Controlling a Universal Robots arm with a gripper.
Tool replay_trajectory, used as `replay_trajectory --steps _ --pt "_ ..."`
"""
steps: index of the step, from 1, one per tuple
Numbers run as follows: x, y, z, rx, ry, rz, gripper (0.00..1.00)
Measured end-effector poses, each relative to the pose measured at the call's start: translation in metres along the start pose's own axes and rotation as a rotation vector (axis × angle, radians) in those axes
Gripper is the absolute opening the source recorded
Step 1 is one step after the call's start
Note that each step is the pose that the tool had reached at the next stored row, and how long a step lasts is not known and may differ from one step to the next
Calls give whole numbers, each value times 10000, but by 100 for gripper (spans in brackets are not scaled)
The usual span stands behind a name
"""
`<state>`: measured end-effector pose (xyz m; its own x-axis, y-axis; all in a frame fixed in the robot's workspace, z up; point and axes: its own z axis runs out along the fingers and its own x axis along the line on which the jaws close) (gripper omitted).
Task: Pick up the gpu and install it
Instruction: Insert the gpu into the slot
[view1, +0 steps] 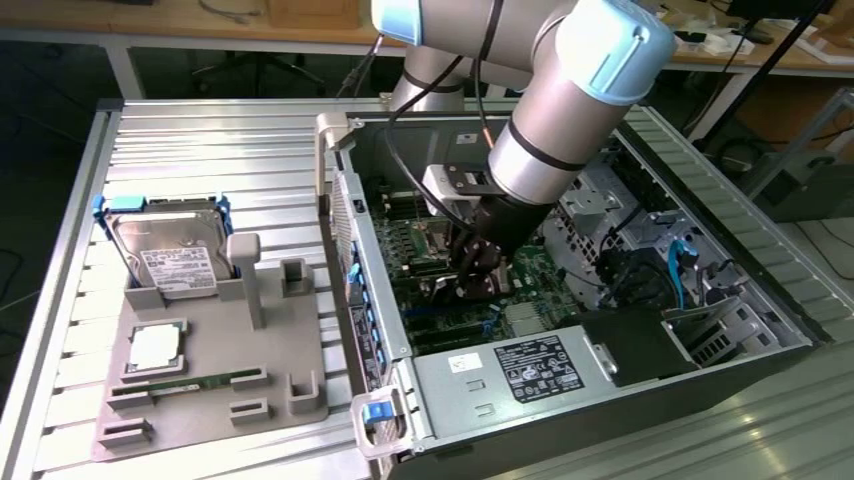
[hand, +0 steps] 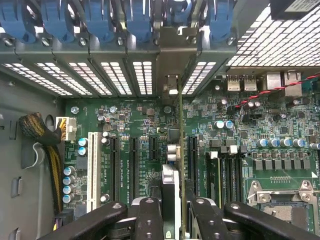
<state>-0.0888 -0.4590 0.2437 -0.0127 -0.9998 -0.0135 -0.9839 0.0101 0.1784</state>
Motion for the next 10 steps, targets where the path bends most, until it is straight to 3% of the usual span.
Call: replay_trajectory --steps 10 --pt "0 -9 48 2 -4 0 27"
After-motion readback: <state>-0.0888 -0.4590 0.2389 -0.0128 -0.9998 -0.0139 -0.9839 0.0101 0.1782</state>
